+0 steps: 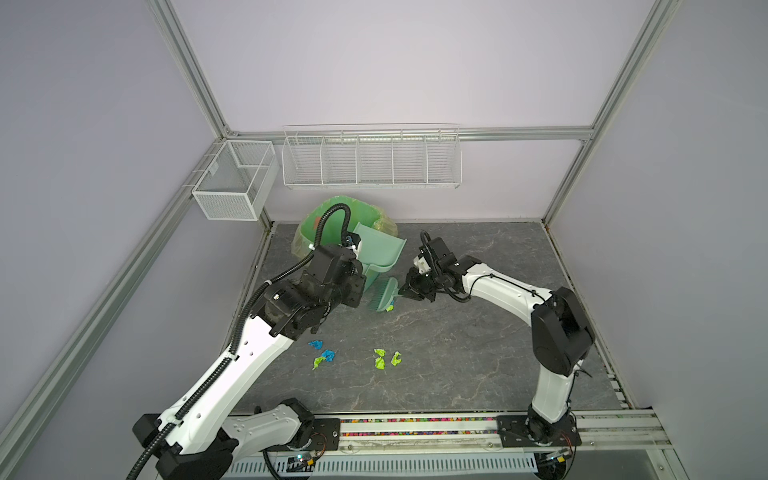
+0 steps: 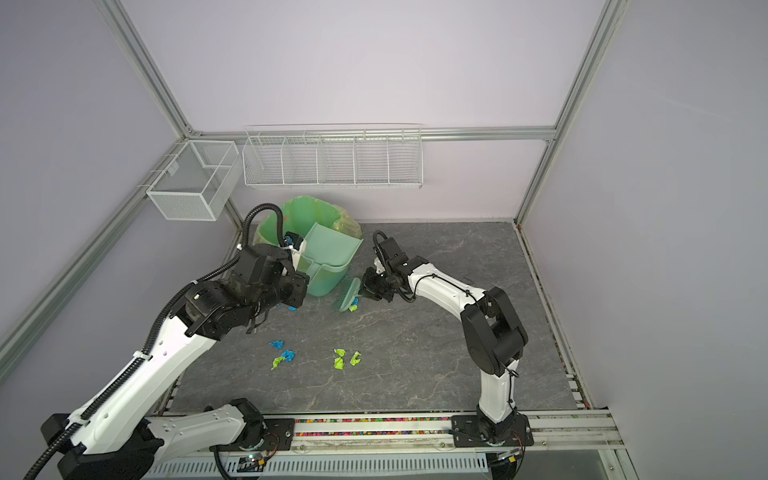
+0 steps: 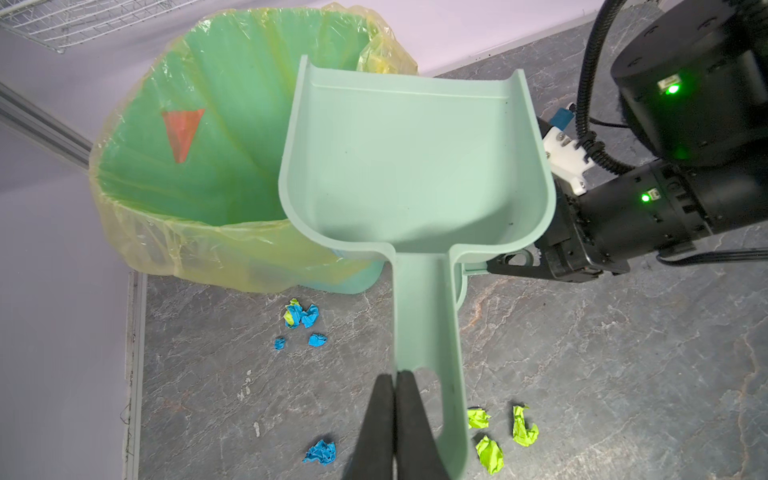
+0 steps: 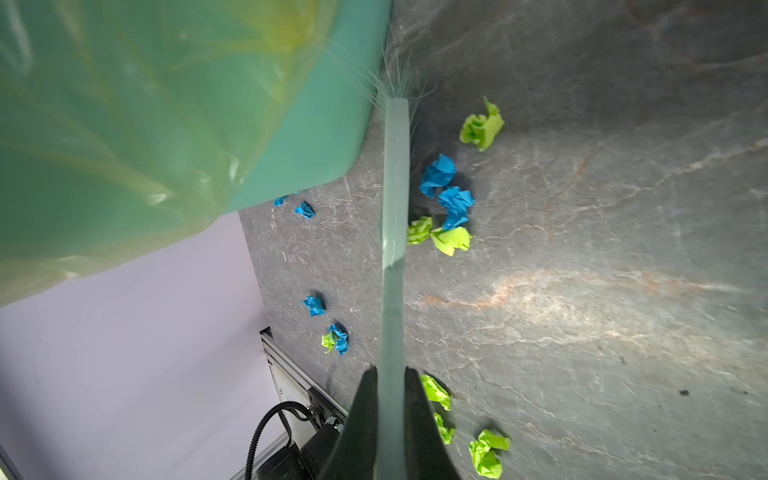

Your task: Sweep away the paper scraps from the table

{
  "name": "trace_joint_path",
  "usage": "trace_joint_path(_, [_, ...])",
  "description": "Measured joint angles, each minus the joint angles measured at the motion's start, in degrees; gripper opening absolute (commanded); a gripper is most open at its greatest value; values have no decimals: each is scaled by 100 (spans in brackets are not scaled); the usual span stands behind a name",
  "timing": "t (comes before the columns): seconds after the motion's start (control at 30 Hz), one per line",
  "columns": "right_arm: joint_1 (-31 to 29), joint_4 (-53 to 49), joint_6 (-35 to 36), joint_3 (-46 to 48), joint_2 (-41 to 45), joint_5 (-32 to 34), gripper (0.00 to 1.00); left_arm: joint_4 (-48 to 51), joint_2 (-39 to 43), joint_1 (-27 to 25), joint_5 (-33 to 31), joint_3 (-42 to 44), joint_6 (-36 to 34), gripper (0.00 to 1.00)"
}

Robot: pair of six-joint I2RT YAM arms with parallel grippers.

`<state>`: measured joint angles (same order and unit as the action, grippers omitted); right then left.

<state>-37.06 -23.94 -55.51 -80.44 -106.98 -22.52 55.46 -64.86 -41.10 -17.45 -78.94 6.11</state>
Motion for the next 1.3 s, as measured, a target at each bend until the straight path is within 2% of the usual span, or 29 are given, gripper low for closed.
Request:
trace_joint_path(0.37, [728,11,190,1484,1342,-46,7,-164,7,-46,249,367,-57,0])
trace_joint_path(0.67, [1051,-614,584,1912,2157,105,7,-479,-133,-247,496,800,-11,0])
trace_joint_path(0.93, [704,-831,680,1628,2441,201,7,-673,-247,-247,575,1005,98,0])
trace_joint_path(1.1, [369,-809,734,1331,2345,192,7,-719,-254,-247,570,1005,98,0])
trace_joint_path(1.3, [308,-802,758,1320,2081,229,7,-706,-260,-247,573,1012,140,0])
